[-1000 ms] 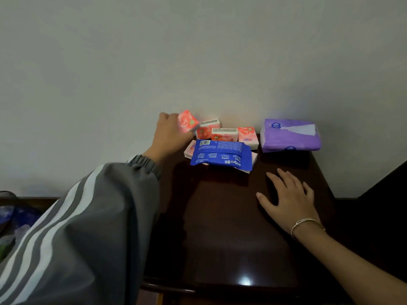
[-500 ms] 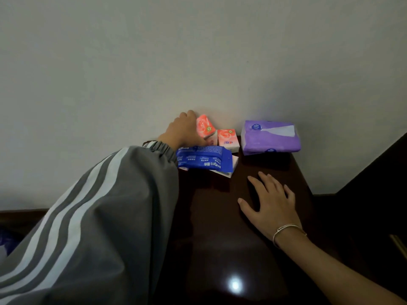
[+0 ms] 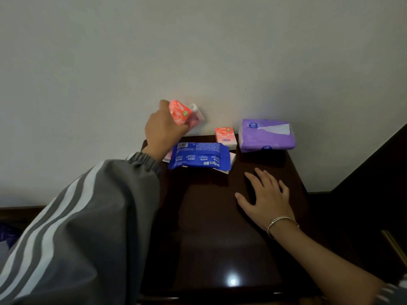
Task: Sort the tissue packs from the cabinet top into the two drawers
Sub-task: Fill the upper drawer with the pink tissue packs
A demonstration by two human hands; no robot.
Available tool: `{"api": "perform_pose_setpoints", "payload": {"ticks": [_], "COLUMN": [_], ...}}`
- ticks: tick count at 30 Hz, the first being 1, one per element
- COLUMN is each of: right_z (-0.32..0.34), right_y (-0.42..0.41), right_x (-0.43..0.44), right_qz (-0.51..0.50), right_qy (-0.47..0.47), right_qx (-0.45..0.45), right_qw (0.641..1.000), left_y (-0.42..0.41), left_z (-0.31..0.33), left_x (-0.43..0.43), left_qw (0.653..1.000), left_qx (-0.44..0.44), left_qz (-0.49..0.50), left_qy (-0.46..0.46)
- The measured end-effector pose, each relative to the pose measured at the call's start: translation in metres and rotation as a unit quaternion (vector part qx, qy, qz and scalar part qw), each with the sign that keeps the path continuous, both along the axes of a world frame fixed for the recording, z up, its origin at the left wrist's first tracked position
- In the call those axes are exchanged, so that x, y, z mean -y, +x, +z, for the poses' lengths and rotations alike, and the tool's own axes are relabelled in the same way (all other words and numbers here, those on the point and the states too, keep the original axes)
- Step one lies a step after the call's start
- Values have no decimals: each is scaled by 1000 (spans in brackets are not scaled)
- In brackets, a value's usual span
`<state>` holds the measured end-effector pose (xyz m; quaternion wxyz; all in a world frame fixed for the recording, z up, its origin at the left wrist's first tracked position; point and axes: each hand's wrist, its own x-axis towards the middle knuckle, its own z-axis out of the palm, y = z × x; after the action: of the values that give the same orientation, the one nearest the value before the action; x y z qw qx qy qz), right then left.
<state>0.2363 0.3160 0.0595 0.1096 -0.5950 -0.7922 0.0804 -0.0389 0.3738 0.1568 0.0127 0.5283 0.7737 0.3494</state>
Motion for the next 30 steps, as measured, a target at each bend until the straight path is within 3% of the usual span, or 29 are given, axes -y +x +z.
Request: {"api": "perform_pose_setpoints", "payload": {"ticks": [4,8,11,13,17,20,23,26,30], "right_z": [6,19,38,52,65,57,63,71,66], "right_y": [-1,1,-17,-44,-103,-123,-115,-81,-12], "right_x": [2,13,10,-7,-38,-48,-42,-25,6], "right_qz": [3,35,102,159,217,237,255,268,282], "right_qy": [11,140,234,227,105,101,196,326,370], "right_qx": [-20,-90,-91,-41,154,217,185,65,39], "right_qw": [1000,985,963,960,958,942,929,904,884], "left_y": [-20,-23,-16,-11,1,10,16,17,16], "left_z": [8,-25,-47,-55,-65,-77,-80,-78,-78], "left_x": [61,124,150,155,160,165,167,167,167], "left_qw": [987,960,943,935,899,883,887,890,889], "left_qx": [121,226,273,293,365,387,373,366,372], "left_qz": [96,163,188,196,231,243,238,233,225], "left_qy": [40,18,26,42,75,111,133,139,140]}}
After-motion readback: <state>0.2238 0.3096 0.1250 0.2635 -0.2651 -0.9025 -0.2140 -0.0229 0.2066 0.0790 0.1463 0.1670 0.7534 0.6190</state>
